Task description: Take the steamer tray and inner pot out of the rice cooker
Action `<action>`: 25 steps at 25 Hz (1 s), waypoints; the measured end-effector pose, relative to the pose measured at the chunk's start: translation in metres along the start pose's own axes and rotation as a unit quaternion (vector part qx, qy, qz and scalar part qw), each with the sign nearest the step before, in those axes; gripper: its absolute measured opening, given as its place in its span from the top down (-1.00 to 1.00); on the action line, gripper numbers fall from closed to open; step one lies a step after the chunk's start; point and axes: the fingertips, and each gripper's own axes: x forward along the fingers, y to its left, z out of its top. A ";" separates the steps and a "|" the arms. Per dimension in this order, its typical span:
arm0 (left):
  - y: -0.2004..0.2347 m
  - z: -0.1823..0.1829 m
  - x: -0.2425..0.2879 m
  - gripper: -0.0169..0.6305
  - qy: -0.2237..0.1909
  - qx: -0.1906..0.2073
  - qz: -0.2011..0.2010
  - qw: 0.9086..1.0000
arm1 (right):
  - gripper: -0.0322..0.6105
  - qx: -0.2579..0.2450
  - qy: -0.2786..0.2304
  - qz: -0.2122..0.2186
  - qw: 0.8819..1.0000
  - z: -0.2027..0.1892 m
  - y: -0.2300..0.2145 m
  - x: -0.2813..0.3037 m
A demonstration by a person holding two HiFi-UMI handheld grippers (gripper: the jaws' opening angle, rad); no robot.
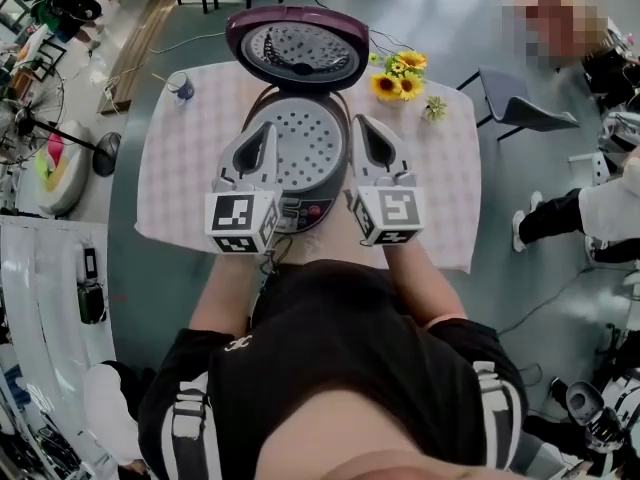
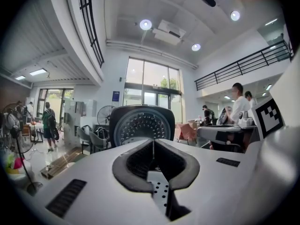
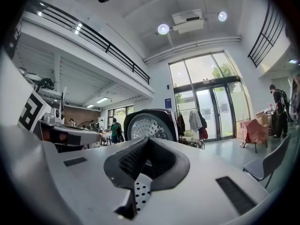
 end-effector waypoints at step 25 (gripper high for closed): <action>0.063 -0.082 0.024 -0.26 0.182 -0.025 -0.035 0.982 | -0.10 -0.018 0.228 -0.030 0.973 -0.092 0.018 0.048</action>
